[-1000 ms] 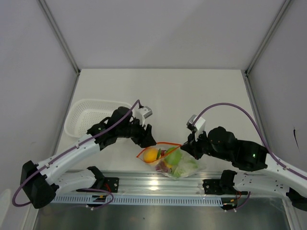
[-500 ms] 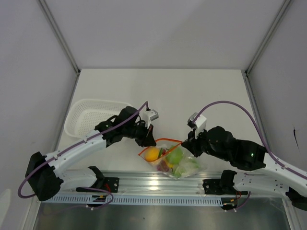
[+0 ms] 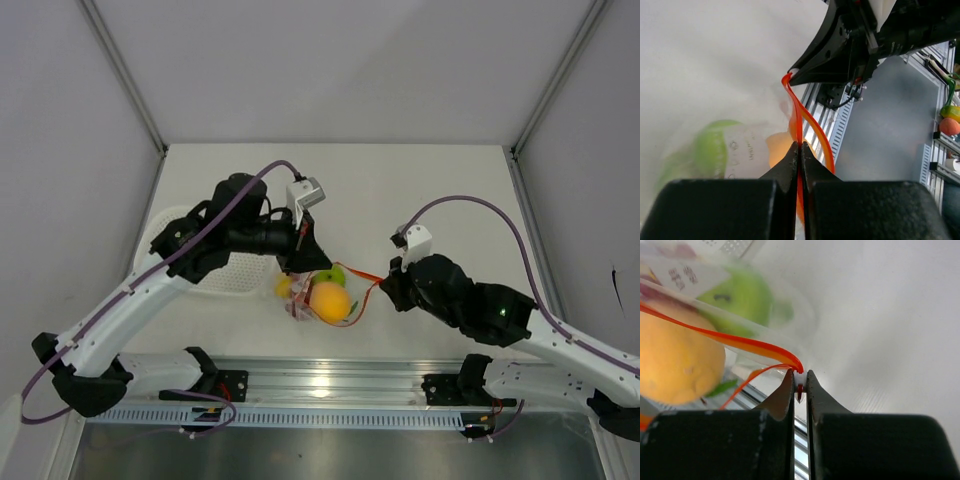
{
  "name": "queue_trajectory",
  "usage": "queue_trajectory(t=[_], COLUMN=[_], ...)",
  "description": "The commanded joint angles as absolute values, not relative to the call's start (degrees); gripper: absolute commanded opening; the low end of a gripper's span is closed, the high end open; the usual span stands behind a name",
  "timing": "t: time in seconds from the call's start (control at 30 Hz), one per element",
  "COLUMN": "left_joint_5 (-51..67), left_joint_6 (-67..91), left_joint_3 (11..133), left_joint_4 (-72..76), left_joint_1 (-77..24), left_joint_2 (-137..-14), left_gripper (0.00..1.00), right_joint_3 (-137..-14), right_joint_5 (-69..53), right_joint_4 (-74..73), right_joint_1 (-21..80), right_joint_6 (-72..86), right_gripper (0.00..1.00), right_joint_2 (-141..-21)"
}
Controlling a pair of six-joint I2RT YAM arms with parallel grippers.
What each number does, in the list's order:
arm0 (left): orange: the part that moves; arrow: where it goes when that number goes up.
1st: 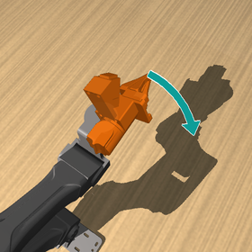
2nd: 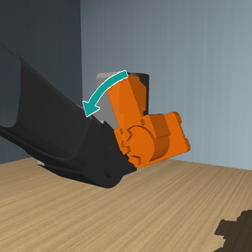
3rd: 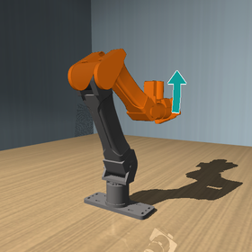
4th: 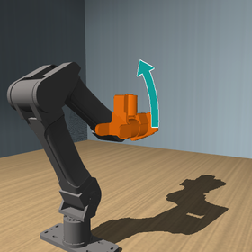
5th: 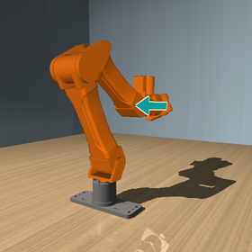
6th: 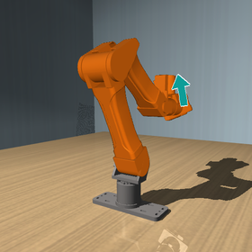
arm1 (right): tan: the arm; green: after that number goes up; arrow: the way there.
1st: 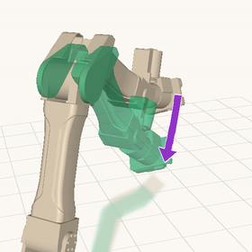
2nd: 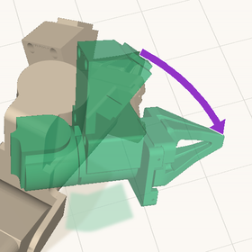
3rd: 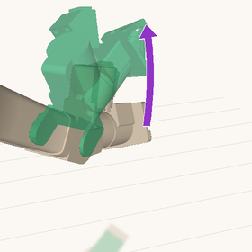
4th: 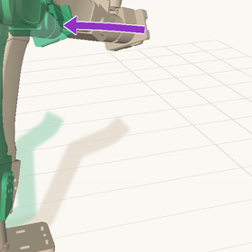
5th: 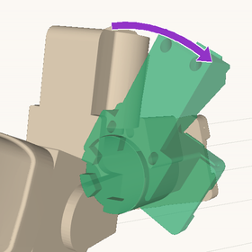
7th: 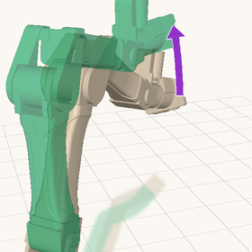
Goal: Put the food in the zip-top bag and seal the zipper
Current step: Adjust the zipper food storage bag at the center of the board.
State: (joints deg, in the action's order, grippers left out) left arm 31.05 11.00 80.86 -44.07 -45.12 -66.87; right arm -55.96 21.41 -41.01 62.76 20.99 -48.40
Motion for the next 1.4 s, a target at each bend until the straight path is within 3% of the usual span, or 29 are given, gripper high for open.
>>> queue_trajectory(t=[0.0, 0.27, 0.67, 0.83, 0.87, 0.97, 1.07, 1.27, 1.37], left_joint_5=[33.1, 28.8, 29.1, 28.0, 27.7, 24.5, 22.4, 22.4, 22.7], left_joint_6=[12.0, 10.8, 8.2, 8.4, 8.3, 8.2, 8.7, 12.2, 13.3], left_joint_3=[80.5, 65.8, 77.8, 73.5, 73.2, 68.3, 63.5, 57.0, 54.3], left_joint_4=[-47.7, -44.3, -50.9, -48.8, -48.6, -43.4, -39.8, -32.5, -29.1], left_joint_1=[-45.5, -45.0, -44.7, -44.7, -44.7, -44.7, -44.7, -44.7, -44.6], left_joint_2=[-69.5, -70.5, -60.6, -60.1, -60.1, -57.8, -55.3, -51.4, -51.3], left_gripper=[0.01, 0.00, 0.01, 0.02, 0.15, 0.35, 0.47, 0.72, 0.76], right_joint_3=[-57.5, -57.5, -63.3, -65.8, -67.2, -69.6, -69.1, -64.9, -65.0], right_joint_5=[23.0, 21.6, 15.2, 22.6, 23.4, 20.8, 16.5, 3.4, -0.8], right_joint_4=[-40.3, -40.1, -41.0, -42.8, -43.6, -47.3, -47.0, -38.9, -36.1], right_joint_1=[62.4, 62.4, 64.0, 63.0, 62.0, 54.0, 48.9, 49.0, 49.0], right_joint_6=[23.6, 24.8, 24.4, 25.0, 24.8, 25.0, 24.1, 20.1, 18.0], right_gripper=[0.00, 0.00, 0.00, 0.00, 0.00, 0.00, 0.00, 0.00, 0.00], right_joint_2=[-47.9, -46.1, -42.8, -47.4, -49.1, -57.1, -59.9, -52.0, -49.3])
